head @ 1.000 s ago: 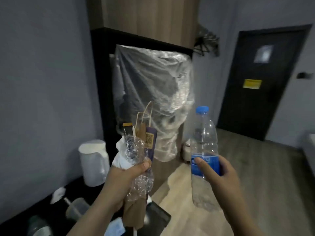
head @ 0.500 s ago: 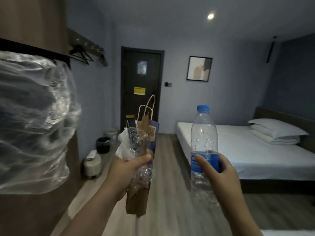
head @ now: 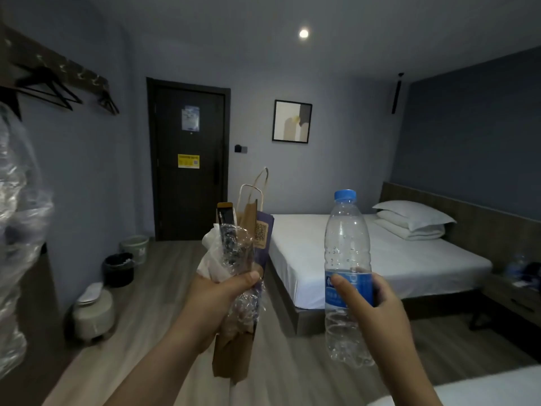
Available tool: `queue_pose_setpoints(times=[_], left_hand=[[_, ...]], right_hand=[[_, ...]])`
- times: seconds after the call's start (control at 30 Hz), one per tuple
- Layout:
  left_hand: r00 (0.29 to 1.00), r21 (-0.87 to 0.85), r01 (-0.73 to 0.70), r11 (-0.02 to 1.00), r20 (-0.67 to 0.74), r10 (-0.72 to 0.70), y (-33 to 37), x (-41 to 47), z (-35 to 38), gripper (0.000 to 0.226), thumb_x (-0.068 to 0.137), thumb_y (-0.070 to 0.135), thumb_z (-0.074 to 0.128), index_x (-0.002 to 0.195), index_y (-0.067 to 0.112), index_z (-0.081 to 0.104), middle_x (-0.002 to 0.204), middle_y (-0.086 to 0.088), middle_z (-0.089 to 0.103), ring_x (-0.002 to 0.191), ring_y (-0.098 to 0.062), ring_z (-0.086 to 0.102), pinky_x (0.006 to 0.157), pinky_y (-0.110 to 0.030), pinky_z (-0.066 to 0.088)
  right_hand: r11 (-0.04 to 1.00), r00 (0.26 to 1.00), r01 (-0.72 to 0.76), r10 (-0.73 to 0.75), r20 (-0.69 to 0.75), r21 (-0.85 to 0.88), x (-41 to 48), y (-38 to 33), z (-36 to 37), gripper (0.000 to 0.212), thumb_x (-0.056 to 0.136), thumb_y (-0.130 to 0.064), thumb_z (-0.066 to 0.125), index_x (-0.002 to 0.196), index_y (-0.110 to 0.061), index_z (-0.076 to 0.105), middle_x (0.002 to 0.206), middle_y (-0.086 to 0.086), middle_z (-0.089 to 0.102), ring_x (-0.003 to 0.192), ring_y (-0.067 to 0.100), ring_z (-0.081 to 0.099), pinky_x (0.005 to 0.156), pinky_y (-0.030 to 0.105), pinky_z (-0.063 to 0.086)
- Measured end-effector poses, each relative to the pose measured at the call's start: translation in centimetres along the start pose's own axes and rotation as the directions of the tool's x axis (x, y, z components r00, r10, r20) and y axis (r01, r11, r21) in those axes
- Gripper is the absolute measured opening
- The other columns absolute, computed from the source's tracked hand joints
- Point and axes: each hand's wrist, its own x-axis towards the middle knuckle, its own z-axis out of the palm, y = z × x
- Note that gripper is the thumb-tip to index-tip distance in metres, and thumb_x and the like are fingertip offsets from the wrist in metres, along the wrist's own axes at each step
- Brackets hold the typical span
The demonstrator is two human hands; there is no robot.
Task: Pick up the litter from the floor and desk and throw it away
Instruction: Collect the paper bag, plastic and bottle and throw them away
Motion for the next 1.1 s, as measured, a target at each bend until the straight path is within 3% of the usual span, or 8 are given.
queue_pose_setpoints(times=[0.23, 0.37, 0.5, 0.73, 0.93, 1.1], left_hand=[[0.998, -0.025, -0.069, 0.997, -0.012, 0.069, 0.4, 9.3, -8.0, 0.032, 0.072, 0.0, 0.075, 0.093, 0.024, 0.07, 0.085, -0.008, 0.075, 0.078, -0.023, 0.073, 0.057, -0.025, 0.055], [0.996, -0.012, -0.083, 0.996, -0.008, 0.083, -0.2, 17.8, -14.6, 0.043, 0.065, 0.006, 0.078, 0.105, 0.017, 0.065, 0.089, -0.011, 0.074, 0.082, -0.026, 0.073, 0.062, -0.03, 0.056], [0.996, -0.008, -0.088, 0.996, 0.003, 0.088, -0.6, 19.7, -15.8, 0.045, 0.069, 0.002, 0.075, 0.109, 0.02, 0.063, 0.091, -0.008, 0.074, 0.083, -0.024, 0.072, 0.064, -0.03, 0.056], [0.995, 0.003, -0.082, 0.997, -0.052, 0.082, -4.9, 31.6, -19.6, 0.052, 0.073, -0.003, 0.074, 0.116, 0.023, 0.061, 0.099, -0.01, 0.074, 0.089, -0.028, 0.072, 0.075, -0.041, 0.057], [0.983, 0.032, -0.114, 0.993, -0.139, 0.118, -7.4, 43.3, -20.4, 0.048, 0.074, -0.004, 0.074, 0.114, 0.021, 0.063, 0.094, -0.009, 0.074, 0.083, -0.024, 0.072, 0.066, -0.03, 0.055], [0.971, 0.05, -0.116, 0.992, -0.202, 0.124, -8.4, 51.5, -21.0, 0.046, 0.063, 0.008, 0.082, 0.102, 0.027, 0.068, 0.098, -0.013, 0.073, 0.087, -0.03, 0.07, 0.075, -0.042, 0.056]], right_hand=[[1.0, 0.998, 0.004, -0.005, 0.063, 0.017, 7.0, 1.8, 10.8, 0.059, 0.066, -0.05, 0.068, 0.117, -0.022, 0.056, 0.098, -0.002, 0.067, 0.084, 0.01, 0.067, 0.053, 0.013, 0.051], [1.0, 0.994, 0.013, -0.013, 0.105, -0.008, 12.7, 3.6, 20.5, 0.047, 0.068, -0.049, 0.067, 0.109, -0.028, 0.055, 0.096, -0.007, 0.065, 0.081, 0.007, 0.065, 0.051, 0.009, 0.048], [1.0, 0.99, 0.014, -0.013, 0.14, -0.006, 13.9, 4.2, 22.3, 0.039, 0.061, -0.057, 0.066, 0.092, -0.036, 0.057, 0.088, -0.008, 0.067, 0.079, 0.008, 0.066, 0.056, 0.013, 0.052], [1.0, 0.983, 0.007, -0.002, 0.186, -0.024, 24.5, 10.3, 30.7, 0.041, 0.059, -0.06, 0.065, 0.092, -0.036, 0.057, 0.086, -0.01, 0.067, 0.076, 0.005, 0.067, 0.056, 0.014, 0.051], [0.999, 0.965, 0.019, -0.025, 0.262, 0.028, 35.9, 14.6, 36.7, 0.056, 0.061, -0.058, 0.067, 0.107, -0.027, 0.061, 0.09, -0.006, 0.07, 0.076, 0.002, 0.067, 0.056, 0.014, 0.052], [0.997, 0.941, 0.047, -0.065, 0.331, 0.06, 44.9, 16.5, 41.6, 0.056, 0.059, -0.06, 0.066, 0.103, -0.026, 0.062, 0.086, -0.005, 0.07, 0.074, 0.002, 0.066, 0.054, 0.011, 0.049]])
